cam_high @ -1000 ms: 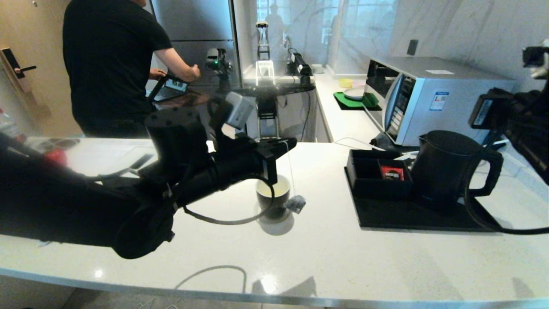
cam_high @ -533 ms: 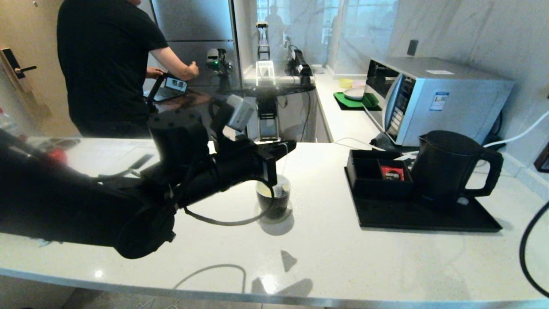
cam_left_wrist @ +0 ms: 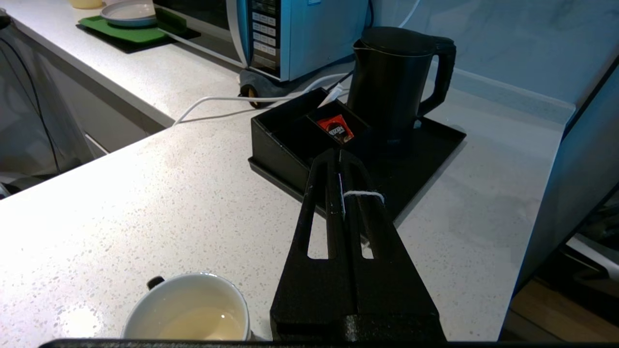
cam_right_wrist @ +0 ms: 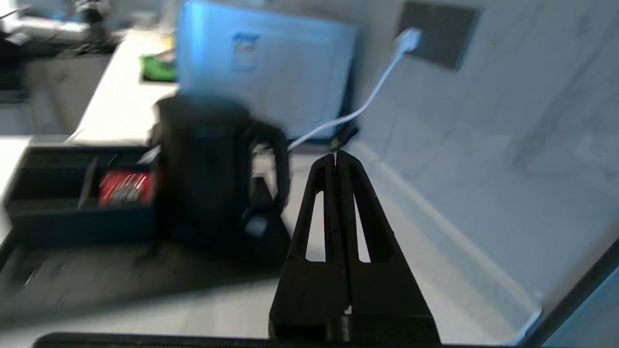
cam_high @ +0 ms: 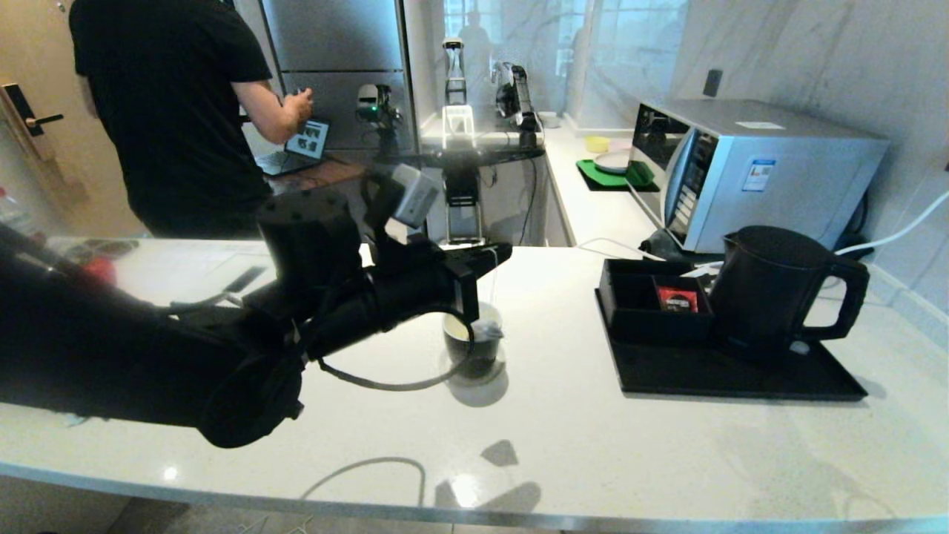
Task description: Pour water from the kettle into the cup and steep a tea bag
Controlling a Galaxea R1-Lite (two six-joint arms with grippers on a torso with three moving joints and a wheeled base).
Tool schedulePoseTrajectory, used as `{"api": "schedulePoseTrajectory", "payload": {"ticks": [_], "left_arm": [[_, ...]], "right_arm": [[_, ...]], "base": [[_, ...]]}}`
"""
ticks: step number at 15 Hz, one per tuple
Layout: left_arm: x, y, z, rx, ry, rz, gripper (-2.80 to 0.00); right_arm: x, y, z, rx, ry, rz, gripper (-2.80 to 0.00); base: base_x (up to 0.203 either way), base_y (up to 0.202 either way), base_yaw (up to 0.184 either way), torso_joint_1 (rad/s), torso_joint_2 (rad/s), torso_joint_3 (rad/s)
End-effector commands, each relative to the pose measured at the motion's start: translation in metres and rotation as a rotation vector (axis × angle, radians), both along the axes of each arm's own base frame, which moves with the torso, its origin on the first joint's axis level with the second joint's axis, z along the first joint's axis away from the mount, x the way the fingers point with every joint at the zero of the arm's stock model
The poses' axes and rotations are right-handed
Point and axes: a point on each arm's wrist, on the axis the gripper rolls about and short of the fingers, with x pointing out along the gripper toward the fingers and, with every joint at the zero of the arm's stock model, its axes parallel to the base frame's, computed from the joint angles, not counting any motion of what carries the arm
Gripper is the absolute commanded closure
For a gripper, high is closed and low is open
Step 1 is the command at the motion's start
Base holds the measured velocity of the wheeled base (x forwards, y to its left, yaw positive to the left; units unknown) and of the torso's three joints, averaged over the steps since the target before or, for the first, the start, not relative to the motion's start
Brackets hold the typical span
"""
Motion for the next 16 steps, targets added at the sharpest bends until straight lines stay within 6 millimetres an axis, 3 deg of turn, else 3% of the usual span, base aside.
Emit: {"api": "schedulePoseTrajectory", "payload": {"ticks": [1,5,9,12,16], "left_arm": [[0.0,-0.001,-0.001,0.0,0.001,-0.004,0.0],[0.001,0.0,-0.002,0.001,0.002,-0.002,0.0],[0.004,0.0,-0.003,0.0,0.003,0.004,0.0],[0.011,0.004,-0.005,0.003,0.006,0.025,0.0],[0.025,0.013,-0.003,-0.005,-0.007,0.063,0.0]], "right_arm": [[-0.037,0.004,-0.009,-0.021,-0.051,0.05,0.0],[-0.074,0.011,-0.043,-0.046,0.037,0.205,0.0],[-0.073,0.014,-0.083,0.054,0.382,0.383,0.0],[-0.076,0.014,-0.097,0.11,0.511,0.352,0.0],[-0.076,0.014,-0.097,0.127,0.506,0.35,0.0]], "base": [[0.0,0.0,0.0,0.0,0.0,0.0],[0.0,0.0,0.0,0.0,0.0,0.0],[0.0,0.0,0.0,0.0,0.0,0.0],[0.0,0.0,0.0,0.0,0.0,0.0],[0.0,0.0,0.0,0.0,0.0,0.0]]}}
